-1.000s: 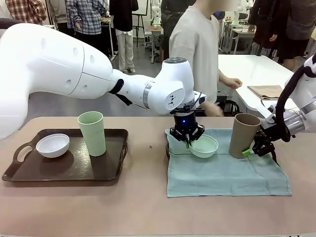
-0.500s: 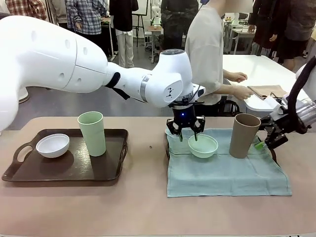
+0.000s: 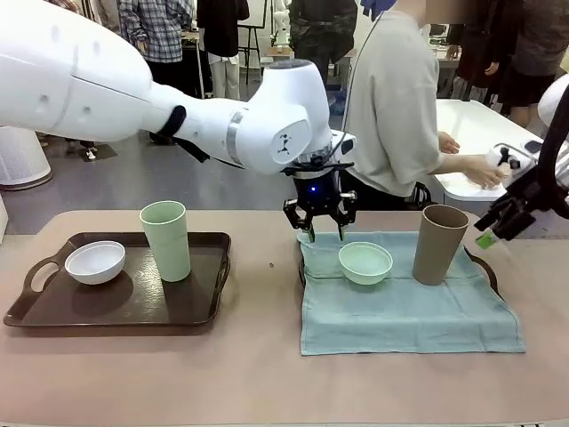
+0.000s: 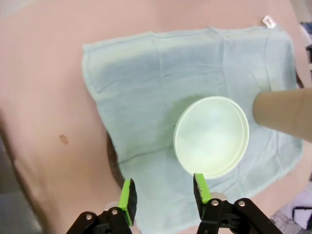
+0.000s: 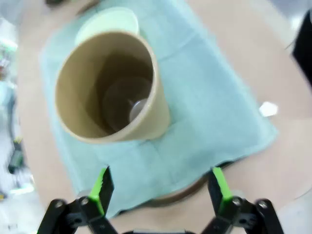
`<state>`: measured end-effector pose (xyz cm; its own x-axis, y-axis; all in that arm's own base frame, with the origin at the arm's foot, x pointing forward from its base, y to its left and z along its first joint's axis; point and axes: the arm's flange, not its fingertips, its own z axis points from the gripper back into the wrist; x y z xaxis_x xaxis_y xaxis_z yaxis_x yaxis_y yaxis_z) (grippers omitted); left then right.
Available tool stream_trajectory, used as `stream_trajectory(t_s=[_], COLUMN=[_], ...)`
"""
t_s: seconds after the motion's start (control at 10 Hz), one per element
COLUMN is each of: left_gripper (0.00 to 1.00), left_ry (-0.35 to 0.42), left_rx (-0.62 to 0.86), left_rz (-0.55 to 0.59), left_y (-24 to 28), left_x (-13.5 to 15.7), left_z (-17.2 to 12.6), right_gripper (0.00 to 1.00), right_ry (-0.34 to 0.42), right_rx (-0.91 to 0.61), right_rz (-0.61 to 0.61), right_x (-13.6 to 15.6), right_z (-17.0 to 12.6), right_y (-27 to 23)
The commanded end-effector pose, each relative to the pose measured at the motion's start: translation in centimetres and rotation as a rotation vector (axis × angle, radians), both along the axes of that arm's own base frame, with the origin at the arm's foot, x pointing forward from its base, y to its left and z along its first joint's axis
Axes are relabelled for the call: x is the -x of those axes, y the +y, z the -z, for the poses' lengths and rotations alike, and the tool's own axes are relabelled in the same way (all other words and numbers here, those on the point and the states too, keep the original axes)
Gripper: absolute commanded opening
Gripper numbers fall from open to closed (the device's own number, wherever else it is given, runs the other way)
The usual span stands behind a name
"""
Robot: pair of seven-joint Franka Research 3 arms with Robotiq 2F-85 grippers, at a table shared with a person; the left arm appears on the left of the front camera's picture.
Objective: Set up a tray with a mat and arrange the tableware.
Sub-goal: Place the Picnic Bowl and Reusable plastic cup back onto the Handle tray in front of the human's position.
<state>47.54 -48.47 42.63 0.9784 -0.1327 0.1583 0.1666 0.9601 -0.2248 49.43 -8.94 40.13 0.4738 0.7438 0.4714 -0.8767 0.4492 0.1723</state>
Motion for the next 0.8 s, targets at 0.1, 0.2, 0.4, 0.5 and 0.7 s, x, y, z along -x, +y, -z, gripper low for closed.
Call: stream_trajectory(t_s=[0.1, 0.2, 0.4, 0.5, 0.7], left_gripper=[0.63, 0.63, 0.63, 0.63, 0.63], left_ry=[-0.057, -0.084, -0.109, -0.116, -0.079], left_rx=[-0.025, -0.046, -0.110, -0.148, -0.197], left_rz=[0.017, 0.007, -0.005, -0.017, -0.063], left_y=[4.5, 5.7, 7.9, 9.0, 10.7], left_x=[3.6, 4.3, 6.1, 6.7, 8.3], left_z=[-3.7, -5.2, -8.9, -10.8, -13.8], right_gripper=[1.00, 1.00, 1.00, 1.00, 1.00], right_ry=[0.083, 0.099, 0.109, 0.101, 0.087], right_rx=[0.212, 0.270, 0.398, 0.435, 0.433], right_rz=[0.312, 0.388, 0.496, 0.528, 0.536], right_x=[2.6, 3.2, 4.8, 5.5, 6.6], right_z=[-6.4, -8.0, -11.2, -13.1, -15.2], right_y=[5.2, 6.3, 8.9, 10.1, 12.8])
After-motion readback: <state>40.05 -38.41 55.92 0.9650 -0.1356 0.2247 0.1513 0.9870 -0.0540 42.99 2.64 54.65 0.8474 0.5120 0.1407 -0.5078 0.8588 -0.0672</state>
